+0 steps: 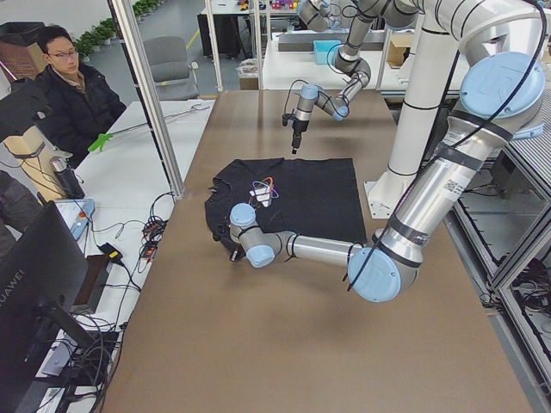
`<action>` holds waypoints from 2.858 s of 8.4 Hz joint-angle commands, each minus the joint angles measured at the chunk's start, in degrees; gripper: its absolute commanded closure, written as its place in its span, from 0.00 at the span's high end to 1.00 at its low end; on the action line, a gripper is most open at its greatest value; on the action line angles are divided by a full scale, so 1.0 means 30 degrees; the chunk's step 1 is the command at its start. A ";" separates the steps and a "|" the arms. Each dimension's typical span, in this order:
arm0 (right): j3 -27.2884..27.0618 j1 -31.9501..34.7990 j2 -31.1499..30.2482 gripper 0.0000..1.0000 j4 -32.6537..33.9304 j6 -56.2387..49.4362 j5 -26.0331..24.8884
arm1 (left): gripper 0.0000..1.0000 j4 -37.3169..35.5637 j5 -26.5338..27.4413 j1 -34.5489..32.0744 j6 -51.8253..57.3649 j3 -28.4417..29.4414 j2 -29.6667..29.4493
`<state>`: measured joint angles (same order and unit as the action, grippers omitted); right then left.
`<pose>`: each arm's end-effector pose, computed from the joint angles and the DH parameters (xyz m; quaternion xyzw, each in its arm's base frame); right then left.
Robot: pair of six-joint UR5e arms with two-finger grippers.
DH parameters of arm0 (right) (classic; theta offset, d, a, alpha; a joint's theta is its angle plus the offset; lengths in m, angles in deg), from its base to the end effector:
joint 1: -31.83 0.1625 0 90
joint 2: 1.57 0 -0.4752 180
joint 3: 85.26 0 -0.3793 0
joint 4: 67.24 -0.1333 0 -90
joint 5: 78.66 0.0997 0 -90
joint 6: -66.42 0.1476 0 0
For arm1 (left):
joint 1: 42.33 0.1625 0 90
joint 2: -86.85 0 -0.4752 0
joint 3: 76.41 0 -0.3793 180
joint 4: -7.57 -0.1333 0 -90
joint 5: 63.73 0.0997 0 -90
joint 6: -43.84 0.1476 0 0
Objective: Fold clothes
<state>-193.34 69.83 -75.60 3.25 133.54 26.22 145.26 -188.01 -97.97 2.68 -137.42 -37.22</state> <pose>-0.4290 -0.4563 0.4115 0.1267 -0.4438 0.0586 0.8852 0.4109 -0.6899 0.5170 0.1741 0.4688 0.0800 0.8623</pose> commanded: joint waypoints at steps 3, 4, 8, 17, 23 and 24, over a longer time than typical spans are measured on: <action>0.0108 0.0018 -0.0047 0.94 0.0000 -0.0136 -0.0007 | 0.21 0.0069 -0.0029 -0.0001 0.0125 0.0093 -0.0157; 0.0079 0.0018 -0.0047 0.94 0.0000 -0.0137 -0.0007 | 0.11 0.0068 -0.0029 -0.0030 0.0125 0.0122 -0.0129; 0.0108 -0.0012 -0.0047 0.94 0.0000 -0.0137 -0.0007 | 0.00 0.0069 -0.0264 -0.0061 -0.2558 -0.2271 -0.0041; 0.0837 -0.0070 -0.0048 0.94 -0.0058 -0.0283 -0.0358 | 0.00 -0.0137 0.4970 0.3746 -0.7814 -0.2106 -0.2880; 0.0928 -0.0041 -0.0076 0.94 -0.0029 -0.0284 -0.0388 | 0.29 -0.0049 0.5068 0.3983 -0.8312 -0.0522 -0.4084; 0.0986 -0.0012 -0.0105 0.94 -0.0029 -0.0312 -0.0417 | 0.71 0.0067 0.5068 0.3954 -0.8342 -0.0522 -0.4054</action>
<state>-190.59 69.74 -75.81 3.15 132.66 25.05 145.03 -172.81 -86.05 -22.21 -139.08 -49.44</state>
